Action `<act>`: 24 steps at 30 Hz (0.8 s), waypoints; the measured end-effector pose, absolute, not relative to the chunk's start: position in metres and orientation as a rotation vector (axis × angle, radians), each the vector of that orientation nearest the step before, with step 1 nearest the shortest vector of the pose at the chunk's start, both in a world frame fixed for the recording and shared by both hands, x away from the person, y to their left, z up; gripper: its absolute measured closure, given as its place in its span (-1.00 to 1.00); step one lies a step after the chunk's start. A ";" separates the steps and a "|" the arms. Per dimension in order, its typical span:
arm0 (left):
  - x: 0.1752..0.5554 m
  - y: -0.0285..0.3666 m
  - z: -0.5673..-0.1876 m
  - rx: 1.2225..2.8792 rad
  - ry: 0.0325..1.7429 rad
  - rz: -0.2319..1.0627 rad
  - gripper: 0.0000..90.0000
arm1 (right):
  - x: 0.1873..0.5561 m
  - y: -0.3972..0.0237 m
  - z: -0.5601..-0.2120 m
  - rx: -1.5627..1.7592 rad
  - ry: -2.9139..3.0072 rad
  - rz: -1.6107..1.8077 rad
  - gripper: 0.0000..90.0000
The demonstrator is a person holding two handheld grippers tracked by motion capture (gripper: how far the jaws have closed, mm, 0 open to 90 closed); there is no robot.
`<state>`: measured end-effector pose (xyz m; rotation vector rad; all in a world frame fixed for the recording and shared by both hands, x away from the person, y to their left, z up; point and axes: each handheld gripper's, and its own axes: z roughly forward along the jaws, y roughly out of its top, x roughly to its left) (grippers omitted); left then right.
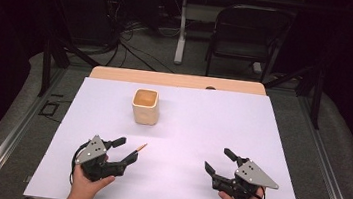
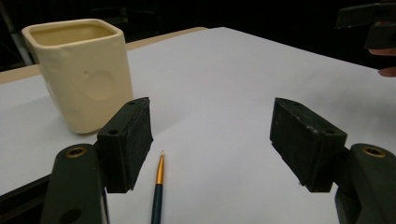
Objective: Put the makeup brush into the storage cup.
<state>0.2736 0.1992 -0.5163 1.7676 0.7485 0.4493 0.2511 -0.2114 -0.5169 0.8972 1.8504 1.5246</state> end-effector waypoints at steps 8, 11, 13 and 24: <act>0.278 0.203 -0.516 1.752 0.781 0.431 -0.34 | 0.253 -0.215 -0.521 0.927 1.878 1.509 -0.45; 0.279 0.204 -0.516 1.756 0.794 0.430 -0.34 | 0.253 -0.214 -0.520 0.934 1.875 1.503 -0.45; 0.280 0.204 -0.516 1.754 0.797 0.420 -0.34 | 0.255 -0.214 -0.521 0.943 1.873 1.502 -0.45; 0.282 0.213 -0.511 1.753 0.829 0.402 -0.35 | 0.262 -0.209 -0.522 0.970 1.874 1.489 -0.44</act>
